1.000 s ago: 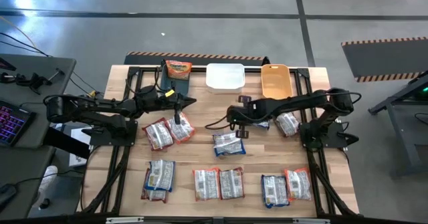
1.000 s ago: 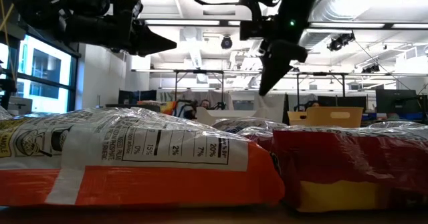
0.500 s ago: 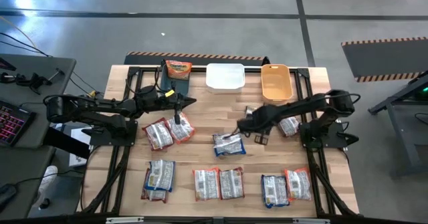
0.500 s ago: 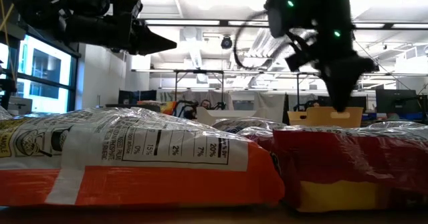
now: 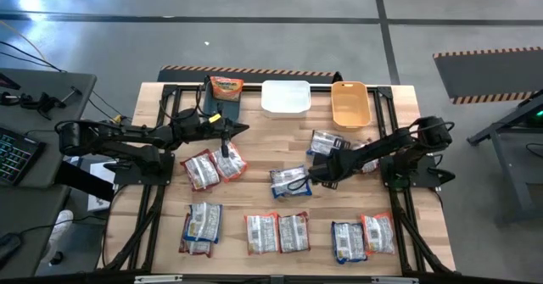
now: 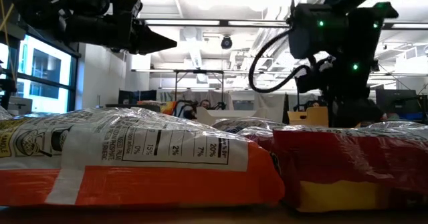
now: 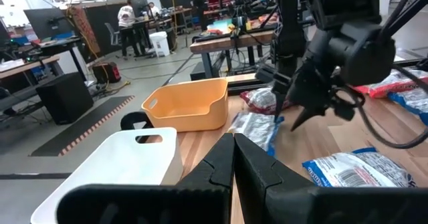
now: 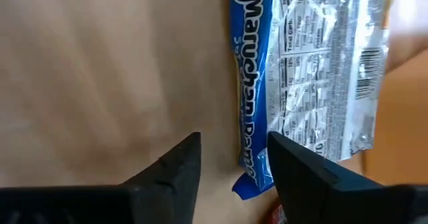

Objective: Sort Maruchan noodles
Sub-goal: Put the top blue noodle pack into the white bin

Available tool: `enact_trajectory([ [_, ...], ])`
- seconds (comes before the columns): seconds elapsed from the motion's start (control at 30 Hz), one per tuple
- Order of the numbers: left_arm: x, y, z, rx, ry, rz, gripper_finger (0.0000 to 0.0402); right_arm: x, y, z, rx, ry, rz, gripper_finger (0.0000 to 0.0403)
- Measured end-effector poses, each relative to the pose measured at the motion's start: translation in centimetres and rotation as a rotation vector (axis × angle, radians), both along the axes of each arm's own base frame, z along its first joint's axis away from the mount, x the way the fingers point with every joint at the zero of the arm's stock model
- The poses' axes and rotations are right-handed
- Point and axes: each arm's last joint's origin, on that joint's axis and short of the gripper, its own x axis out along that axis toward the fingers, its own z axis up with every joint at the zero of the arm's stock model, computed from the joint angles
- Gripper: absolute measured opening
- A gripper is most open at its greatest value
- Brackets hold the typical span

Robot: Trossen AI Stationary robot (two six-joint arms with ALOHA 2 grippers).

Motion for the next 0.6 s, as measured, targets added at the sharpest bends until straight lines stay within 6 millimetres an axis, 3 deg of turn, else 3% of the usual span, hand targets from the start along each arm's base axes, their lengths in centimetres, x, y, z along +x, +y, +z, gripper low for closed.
enact_trajectory([
  [0.4,0.0,0.0,0.0,-0.002,0.001,0.000,0.0000,0.8,0.0,0.6,-0.071,-0.063,0.003,0.0044],
  [0.5,0.0,0.0,0.0,-0.003,0.001,0.000,0.0000,1.7,0.1,1.4,-0.071,-0.104,0.011,0.0037],
  [0.6,0.0,0.0,0.0,-0.002,0.001,0.000,0.0000,2.1,0.1,1.8,-0.088,-0.118,0.030,0.0056],
])
